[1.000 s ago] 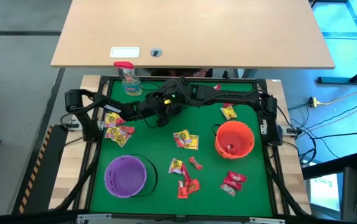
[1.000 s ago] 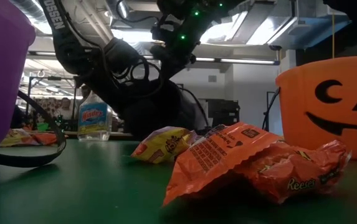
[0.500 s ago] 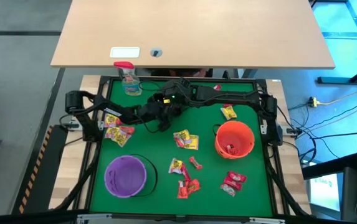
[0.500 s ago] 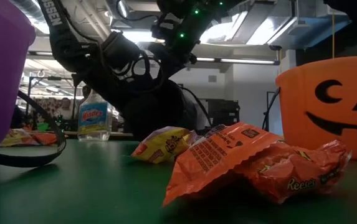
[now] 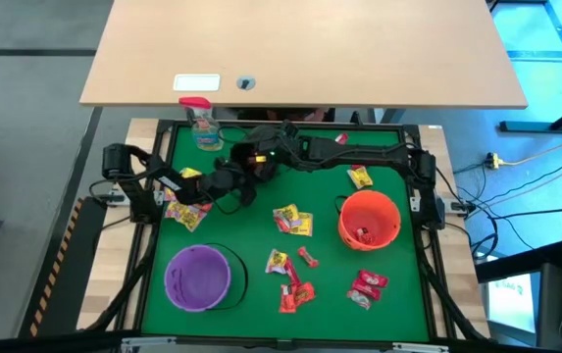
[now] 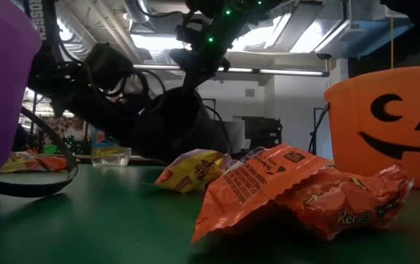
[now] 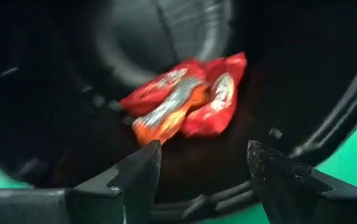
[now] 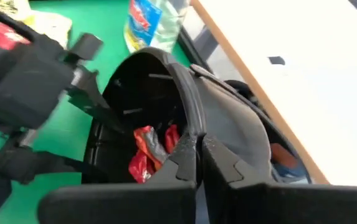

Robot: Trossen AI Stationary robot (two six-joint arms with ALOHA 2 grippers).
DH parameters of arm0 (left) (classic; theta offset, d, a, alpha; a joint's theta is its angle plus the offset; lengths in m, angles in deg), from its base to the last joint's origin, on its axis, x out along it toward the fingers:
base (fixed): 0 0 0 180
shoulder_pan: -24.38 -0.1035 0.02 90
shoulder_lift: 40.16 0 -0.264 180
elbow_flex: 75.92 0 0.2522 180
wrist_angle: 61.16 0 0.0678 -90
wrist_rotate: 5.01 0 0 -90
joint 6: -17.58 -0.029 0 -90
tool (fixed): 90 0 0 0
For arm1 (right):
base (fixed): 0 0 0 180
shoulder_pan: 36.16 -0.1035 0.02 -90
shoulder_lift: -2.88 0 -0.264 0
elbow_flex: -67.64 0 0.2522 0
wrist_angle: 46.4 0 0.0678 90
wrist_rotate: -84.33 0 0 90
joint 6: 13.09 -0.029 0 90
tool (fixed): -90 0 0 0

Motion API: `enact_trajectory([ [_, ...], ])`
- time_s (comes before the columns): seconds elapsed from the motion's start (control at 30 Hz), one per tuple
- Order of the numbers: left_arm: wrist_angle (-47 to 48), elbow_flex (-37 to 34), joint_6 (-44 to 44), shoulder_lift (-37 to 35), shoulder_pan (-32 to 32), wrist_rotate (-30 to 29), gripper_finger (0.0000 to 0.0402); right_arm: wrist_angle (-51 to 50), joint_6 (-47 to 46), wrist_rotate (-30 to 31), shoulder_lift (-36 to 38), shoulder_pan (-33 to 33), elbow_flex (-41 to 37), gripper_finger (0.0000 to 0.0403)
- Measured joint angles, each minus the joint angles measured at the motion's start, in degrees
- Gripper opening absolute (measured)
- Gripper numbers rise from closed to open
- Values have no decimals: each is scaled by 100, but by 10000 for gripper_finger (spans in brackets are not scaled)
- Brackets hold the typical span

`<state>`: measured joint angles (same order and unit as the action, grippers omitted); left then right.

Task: Sort candy
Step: Remove the orange candy from the black bucket

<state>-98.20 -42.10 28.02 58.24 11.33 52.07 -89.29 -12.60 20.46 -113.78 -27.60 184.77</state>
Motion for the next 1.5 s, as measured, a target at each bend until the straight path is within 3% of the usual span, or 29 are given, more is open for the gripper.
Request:
enact_trajectory([
  [0.3, -266, 130, -471, 1, 10, -374, 234, -26, 126, 131, 0, -102, 0, 0],
  [0.57, -682, 165, -862, 1, 168, -460, 234, -55, 733, 1051, 0, -276, 0, 0],
  [0.9, -1070, 165, -970, 1, 656, -661, 234, -208, 1220, 1643, 0, -298, -2, 0],
  [1.17, -911, 165, -943, -75, 749, -990, 234, -282, 1239, 1637, 0, -298, -2, 0],
  [1.33, -260, 171, -670, -75, 500, -735, 234, -213, 1198, 1503, 0, -336, -9, 0],
  [1.5, -221, 172, -823, -75, 339, -563, 234, 79, 1342, 1433, 0, -483, -9, 0],
])
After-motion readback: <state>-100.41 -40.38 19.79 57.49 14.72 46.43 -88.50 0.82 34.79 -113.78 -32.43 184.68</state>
